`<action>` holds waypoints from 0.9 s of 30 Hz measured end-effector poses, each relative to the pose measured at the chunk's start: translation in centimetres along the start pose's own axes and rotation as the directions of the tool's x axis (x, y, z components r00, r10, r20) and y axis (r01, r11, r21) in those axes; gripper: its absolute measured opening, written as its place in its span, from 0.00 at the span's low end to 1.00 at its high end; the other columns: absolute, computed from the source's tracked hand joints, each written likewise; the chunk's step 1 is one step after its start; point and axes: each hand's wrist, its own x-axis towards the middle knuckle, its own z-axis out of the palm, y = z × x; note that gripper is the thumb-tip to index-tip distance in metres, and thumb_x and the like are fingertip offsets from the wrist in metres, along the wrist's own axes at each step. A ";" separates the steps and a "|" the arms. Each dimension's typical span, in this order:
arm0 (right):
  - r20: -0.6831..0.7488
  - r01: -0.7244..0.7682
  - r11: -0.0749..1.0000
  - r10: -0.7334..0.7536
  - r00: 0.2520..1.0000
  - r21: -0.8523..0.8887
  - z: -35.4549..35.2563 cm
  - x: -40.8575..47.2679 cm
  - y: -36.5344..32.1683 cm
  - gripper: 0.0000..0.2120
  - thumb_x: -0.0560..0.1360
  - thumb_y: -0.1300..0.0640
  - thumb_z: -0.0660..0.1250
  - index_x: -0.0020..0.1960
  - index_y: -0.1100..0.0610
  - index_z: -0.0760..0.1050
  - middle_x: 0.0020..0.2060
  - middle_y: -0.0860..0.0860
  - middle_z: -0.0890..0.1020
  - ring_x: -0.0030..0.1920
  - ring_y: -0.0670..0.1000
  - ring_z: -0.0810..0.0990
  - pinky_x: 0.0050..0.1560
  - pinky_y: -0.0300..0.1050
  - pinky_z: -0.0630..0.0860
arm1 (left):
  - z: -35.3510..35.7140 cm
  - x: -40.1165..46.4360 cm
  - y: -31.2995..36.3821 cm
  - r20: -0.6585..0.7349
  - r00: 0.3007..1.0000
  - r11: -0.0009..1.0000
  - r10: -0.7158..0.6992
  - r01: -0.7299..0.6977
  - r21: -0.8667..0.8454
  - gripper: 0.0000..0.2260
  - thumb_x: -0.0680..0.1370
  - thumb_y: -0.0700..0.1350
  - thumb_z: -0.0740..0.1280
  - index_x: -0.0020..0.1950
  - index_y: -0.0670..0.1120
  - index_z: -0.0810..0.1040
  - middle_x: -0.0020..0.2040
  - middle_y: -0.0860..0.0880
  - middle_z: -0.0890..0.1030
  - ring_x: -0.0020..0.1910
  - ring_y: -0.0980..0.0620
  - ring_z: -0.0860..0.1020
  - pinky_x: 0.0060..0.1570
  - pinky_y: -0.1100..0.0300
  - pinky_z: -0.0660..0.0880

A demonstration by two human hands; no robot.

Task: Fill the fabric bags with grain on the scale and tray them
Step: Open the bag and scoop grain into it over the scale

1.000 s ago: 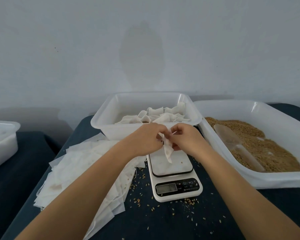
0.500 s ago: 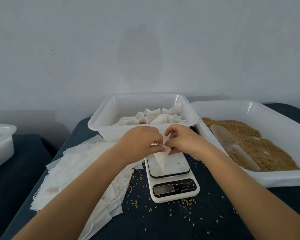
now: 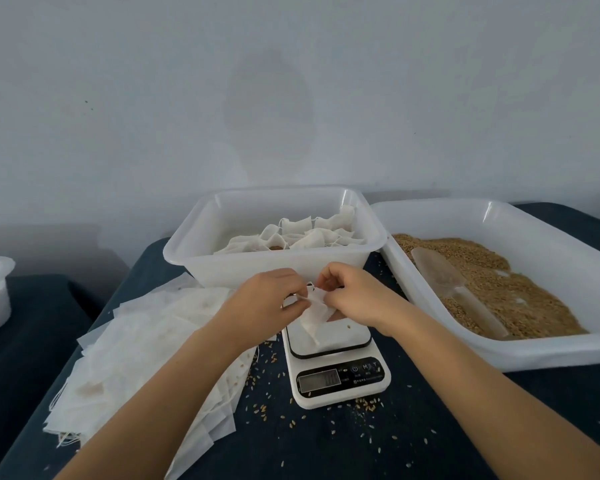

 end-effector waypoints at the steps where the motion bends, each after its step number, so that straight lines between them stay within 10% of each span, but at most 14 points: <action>1: 0.007 -0.013 1.000 0.013 1.000 -0.022 -0.2 -0.1 0.0 0.10 0.75 0.66 0.65 0.47 0.51 0.73 0.44 0.49 0.77 0.43 0.47 0.80 0.40 0.39 0.81 | 0.3 -0.2 0.1 0.007 1.000 1.000 0.026 -0.026 0.010 0.03 0.74 0.41 0.69 0.43 0.41 0.78 0.41 0.49 0.79 0.39 0.53 0.75 0.42 0.59 0.71; 7: 0.140 -0.057 0.998 0.062 0.988 -0.041 -3.0 -1.9 0.1 0.12 0.76 0.61 0.67 0.56 0.49 0.75 0.51 0.47 0.77 0.49 0.47 0.81 0.44 0.39 0.81 | 1.5 -0.2 0.1 0.039 0.998 0.999 0.042 -0.042 -0.006 0.03 0.76 0.41 0.67 0.44 0.42 0.78 0.38 0.55 0.73 0.37 0.57 0.69 0.40 0.71 0.64; 11: -0.308 -0.126 0.977 0.068 0.949 -0.172 -9.9 -2.9 -0.2 0.05 0.77 0.55 0.65 0.50 0.51 0.79 0.42 0.45 0.82 0.40 0.46 0.82 0.41 0.42 0.77 | 1.9 -0.3 -0.2 0.053 0.996 0.996 0.075 -0.077 0.046 0.05 0.77 0.42 0.66 0.48 0.43 0.81 0.43 0.52 0.79 0.42 0.56 0.74 0.45 0.68 0.68; 16: -0.373 -0.521 0.450 0.379 0.847 -0.725 -15.4 -2.8 2.0 0.12 0.76 0.52 0.66 0.46 0.61 0.75 0.38 0.52 0.76 0.39 0.51 0.76 0.36 0.42 0.71 | 2.0 0.2 -0.5 -0.006 0.999 0.999 -0.033 0.033 -0.013 0.04 0.77 0.41 0.66 0.46 0.45 0.80 0.44 0.55 0.79 0.42 0.58 0.75 0.45 0.72 0.69; 19: -0.317 -0.523 0.342 0.504 0.803 -0.781 -15.3 -2.3 3.2 0.12 0.75 0.52 0.68 0.41 0.60 0.73 0.37 0.52 0.76 0.36 0.51 0.76 0.35 0.42 0.73 | 2.8 0.3 -0.4 -0.020 0.991 0.985 -0.132 0.130 -0.110 0.02 0.76 0.42 0.68 0.45 0.47 0.80 0.40 0.59 0.77 0.39 0.63 0.74 0.43 0.76 0.68; 27: -0.356 -0.605 0.440 0.525 0.773 -0.664 -14.9 -1.9 4.6 0.10 0.76 0.57 0.62 0.54 0.62 0.73 0.49 0.58 0.78 0.44 0.55 0.77 0.44 0.47 0.77 | -0.3 0.9 -0.7 -0.070 0.965 0.956 -0.252 0.238 -0.173 0.07 0.72 0.43 0.72 0.36 0.53 0.78 0.34 0.57 0.80 0.35 0.63 0.77 0.39 0.73 0.70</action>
